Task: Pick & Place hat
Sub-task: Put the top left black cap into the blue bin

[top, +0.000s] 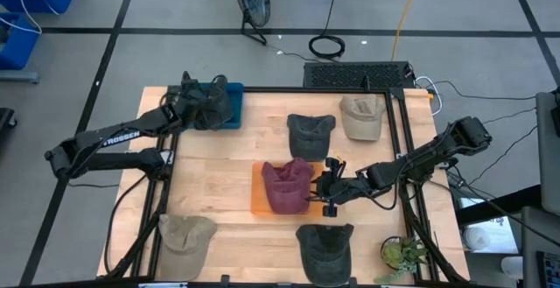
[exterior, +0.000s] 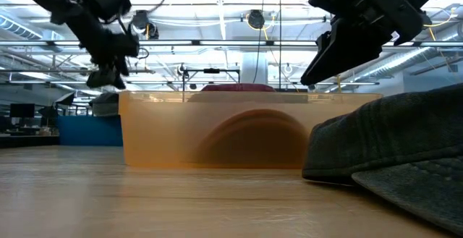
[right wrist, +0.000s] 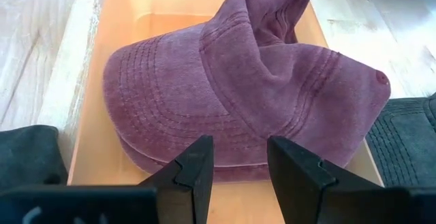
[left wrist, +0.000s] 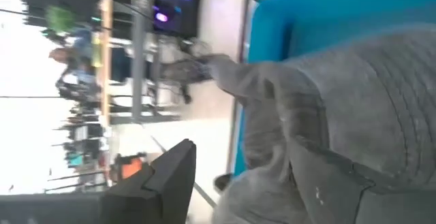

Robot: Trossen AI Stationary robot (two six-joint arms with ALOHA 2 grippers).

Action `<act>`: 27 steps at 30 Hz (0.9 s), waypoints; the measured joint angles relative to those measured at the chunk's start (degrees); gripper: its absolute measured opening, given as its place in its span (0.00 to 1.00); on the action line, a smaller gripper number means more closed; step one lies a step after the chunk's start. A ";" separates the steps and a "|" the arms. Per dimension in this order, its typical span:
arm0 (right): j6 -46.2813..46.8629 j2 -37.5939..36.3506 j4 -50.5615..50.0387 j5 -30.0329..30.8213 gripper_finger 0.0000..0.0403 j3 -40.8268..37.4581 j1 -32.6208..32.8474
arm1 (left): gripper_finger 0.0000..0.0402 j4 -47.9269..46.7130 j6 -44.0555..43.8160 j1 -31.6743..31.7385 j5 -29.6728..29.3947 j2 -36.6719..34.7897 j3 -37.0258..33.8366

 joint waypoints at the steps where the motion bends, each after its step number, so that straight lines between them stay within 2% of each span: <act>1: -0.08 0.00 0.00 0.03 0.31 0.00 0.00 | 0.59 -0.01 -0.97 -1.14 -1.19 -1.14 0.00; 4: -0.41 0.00 0.00 0.08 0.31 0.00 0.00 | 0.60 -0.38 -7.10 -4.61 -3.99 -4.69 0.00; 7: -1.16 0.00 0.00 0.16 0.31 0.00 0.00 | 0.60 -0.37 -22.29 -7.60 -2.57 -7.75 0.00; 9: -1.49 0.00 0.00 0.21 0.31 0.00 0.00 | 0.60 -0.77 -35.85 -8.99 2.08 -9.01 0.00; 11: -1.48 0.00 0.04 0.21 0.31 -0.02 -0.02 | 0.60 -2.30 -46.76 -10.15 9.71 -9.35 0.00; 13: -1.48 0.00 0.27 0.21 0.31 -0.02 -0.02 | 0.60 -2.84 -53.84 -11.40 17.37 -9.00 0.00; 15: -1.31 0.00 0.76 0.21 0.31 -0.02 0.00 | 0.60 -3.10 -57.60 -12.93 21.01 -8.16 0.00; 17: -0.60 0.00 1.41 0.14 0.31 -0.04 0.01 | 0.60 -5.07 -59.73 -14.53 19.74 -7.12 0.00; 22: 0.25 0.00 4.33 -2.96 0.31 -0.04 0.34 | 0.60 -9.80 -68.88 -16.42 8.95 -2.94 0.00; 27: 0.45 0.00 6.53 -2.96 0.31 -0.04 1.65 | 0.60 -11.33 -69.21 -14.24 3.57 2.76 0.00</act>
